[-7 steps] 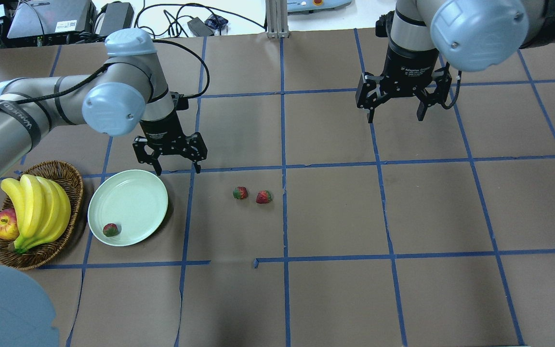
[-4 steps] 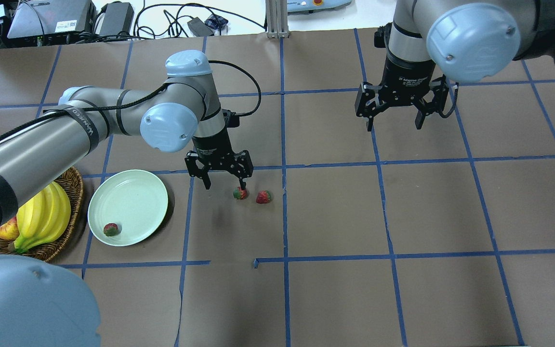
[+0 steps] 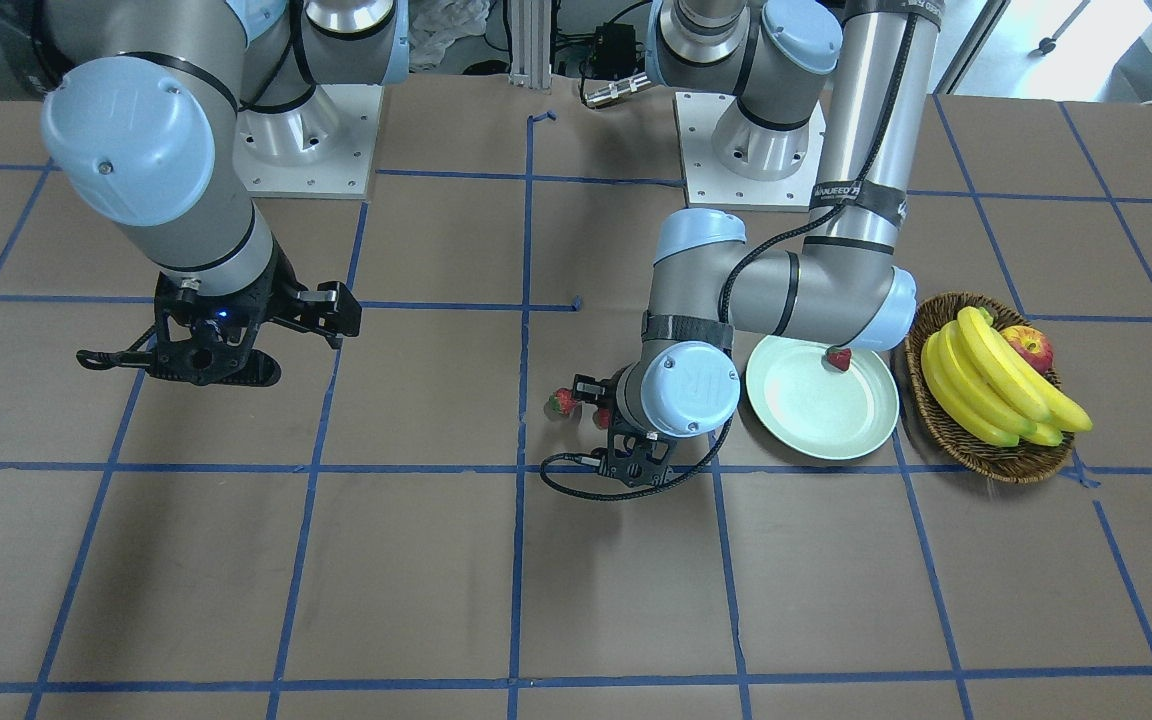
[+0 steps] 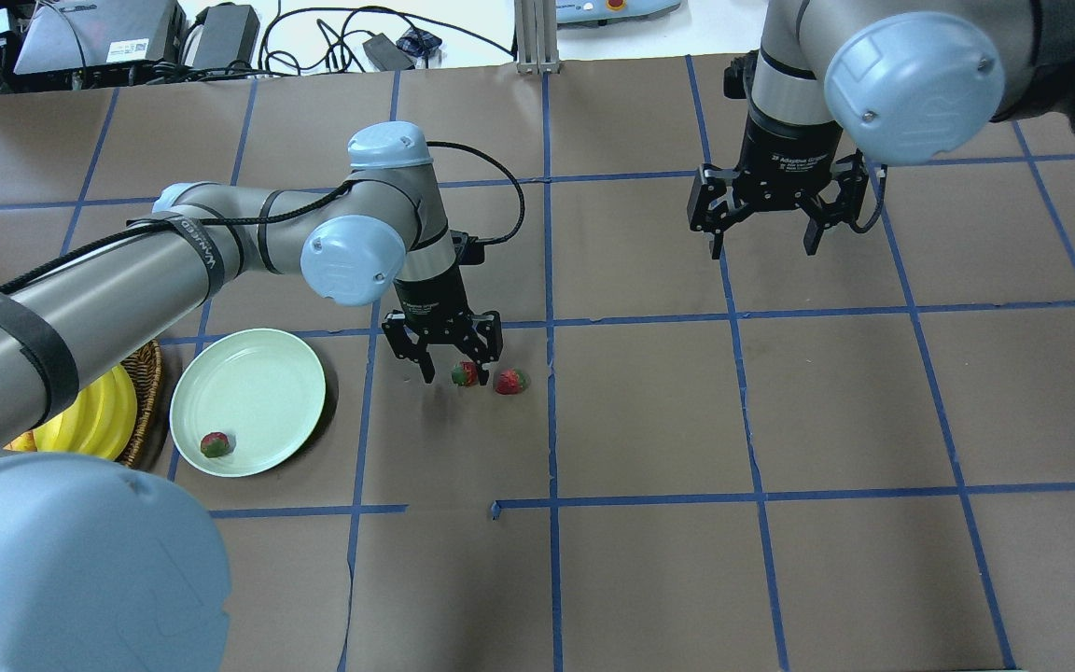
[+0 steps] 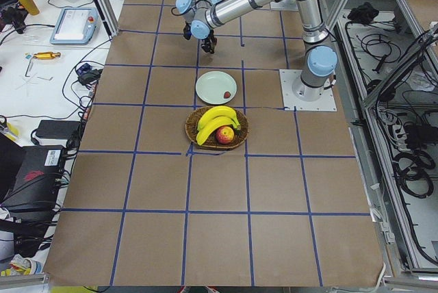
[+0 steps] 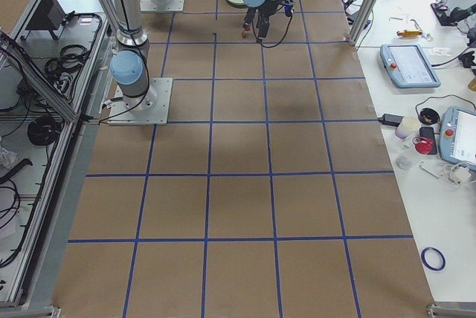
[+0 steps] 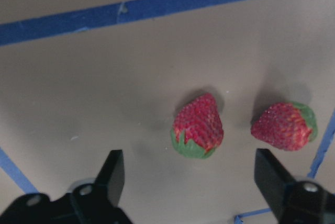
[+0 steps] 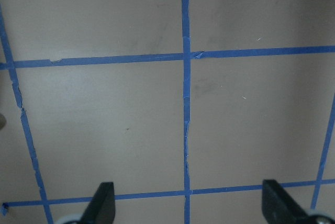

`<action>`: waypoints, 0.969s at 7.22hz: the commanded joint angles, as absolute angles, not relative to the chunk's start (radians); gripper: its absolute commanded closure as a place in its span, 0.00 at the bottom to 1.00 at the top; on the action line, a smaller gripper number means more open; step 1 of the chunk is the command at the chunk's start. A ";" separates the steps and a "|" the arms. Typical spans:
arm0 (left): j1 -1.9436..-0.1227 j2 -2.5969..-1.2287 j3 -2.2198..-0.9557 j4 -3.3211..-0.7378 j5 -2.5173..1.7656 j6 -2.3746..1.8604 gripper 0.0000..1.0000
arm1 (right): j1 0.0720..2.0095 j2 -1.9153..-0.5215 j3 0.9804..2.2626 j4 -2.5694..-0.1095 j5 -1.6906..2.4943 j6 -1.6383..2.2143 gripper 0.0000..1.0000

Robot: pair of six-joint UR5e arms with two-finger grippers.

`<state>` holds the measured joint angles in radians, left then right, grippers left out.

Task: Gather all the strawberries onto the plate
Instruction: 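Move the left gripper over the two strawberries on the table, then lower the left gripper and close on the strawberry nearer the plate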

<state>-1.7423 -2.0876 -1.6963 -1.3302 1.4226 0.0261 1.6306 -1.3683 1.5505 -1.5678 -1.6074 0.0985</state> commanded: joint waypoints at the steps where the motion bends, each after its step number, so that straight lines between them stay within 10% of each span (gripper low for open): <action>1: -1.743 -2.100 -1.695 -1.295 1.424 0.034 1.00 | 1.631 -1.368 1.551 -1.568 -1.608 0.100 0.00; 7: -1.677 -1.999 -1.600 -1.506 1.608 0.079 1.00 | 1.629 -1.368 1.549 -1.571 -1.611 0.091 0.00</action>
